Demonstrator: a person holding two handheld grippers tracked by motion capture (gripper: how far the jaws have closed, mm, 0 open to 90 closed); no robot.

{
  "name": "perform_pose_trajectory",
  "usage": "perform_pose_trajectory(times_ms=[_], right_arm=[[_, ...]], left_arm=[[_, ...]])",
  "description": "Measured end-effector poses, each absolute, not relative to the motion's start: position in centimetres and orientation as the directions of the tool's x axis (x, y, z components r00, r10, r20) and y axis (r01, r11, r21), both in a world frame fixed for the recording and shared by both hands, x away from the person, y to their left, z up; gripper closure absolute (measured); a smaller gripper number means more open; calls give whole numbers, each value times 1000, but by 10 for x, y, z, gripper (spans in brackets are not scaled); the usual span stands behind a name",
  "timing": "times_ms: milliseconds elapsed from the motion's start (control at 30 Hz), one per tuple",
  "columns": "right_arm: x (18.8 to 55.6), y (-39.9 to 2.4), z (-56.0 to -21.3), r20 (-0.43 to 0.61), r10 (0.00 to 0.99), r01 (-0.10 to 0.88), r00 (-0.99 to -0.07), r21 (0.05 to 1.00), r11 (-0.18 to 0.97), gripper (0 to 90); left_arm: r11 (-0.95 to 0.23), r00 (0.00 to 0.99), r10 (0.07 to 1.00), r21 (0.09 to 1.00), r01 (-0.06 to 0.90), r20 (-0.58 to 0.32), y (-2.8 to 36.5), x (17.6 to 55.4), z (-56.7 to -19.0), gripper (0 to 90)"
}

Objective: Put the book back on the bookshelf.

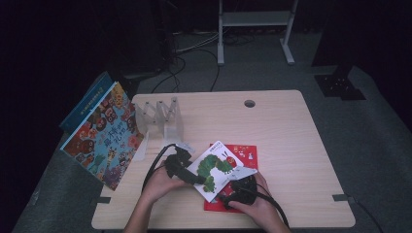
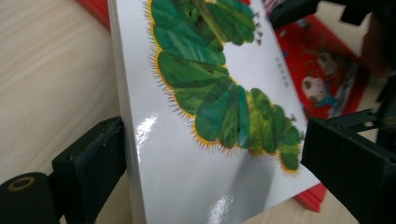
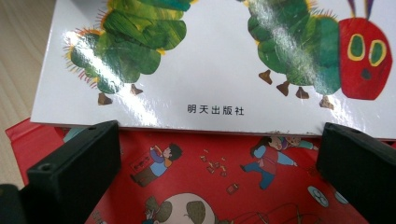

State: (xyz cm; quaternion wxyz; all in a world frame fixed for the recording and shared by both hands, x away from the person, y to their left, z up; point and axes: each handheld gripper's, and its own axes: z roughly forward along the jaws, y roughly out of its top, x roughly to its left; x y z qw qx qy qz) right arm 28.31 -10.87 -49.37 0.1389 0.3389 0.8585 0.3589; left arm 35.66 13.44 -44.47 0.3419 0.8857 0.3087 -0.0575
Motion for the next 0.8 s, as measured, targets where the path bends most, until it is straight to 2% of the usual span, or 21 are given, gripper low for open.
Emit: perform_pose_trajectory(times_ms=[567,667,800], right_arm=[[283,-109,-494,4,681,481,-732,711,513,0],[283,-109,-494,0,680,478,-733,712,515,0],[284,-109,-494,0,680,477,-733,712,515,0]], left_arm=[[-531,860,397,683,500,-321,140,343,-409,263],[-549,874,351,682,483,-337,135,341,-408,317],[-575,883,340,672,468,-323,128,338,-407,351]])
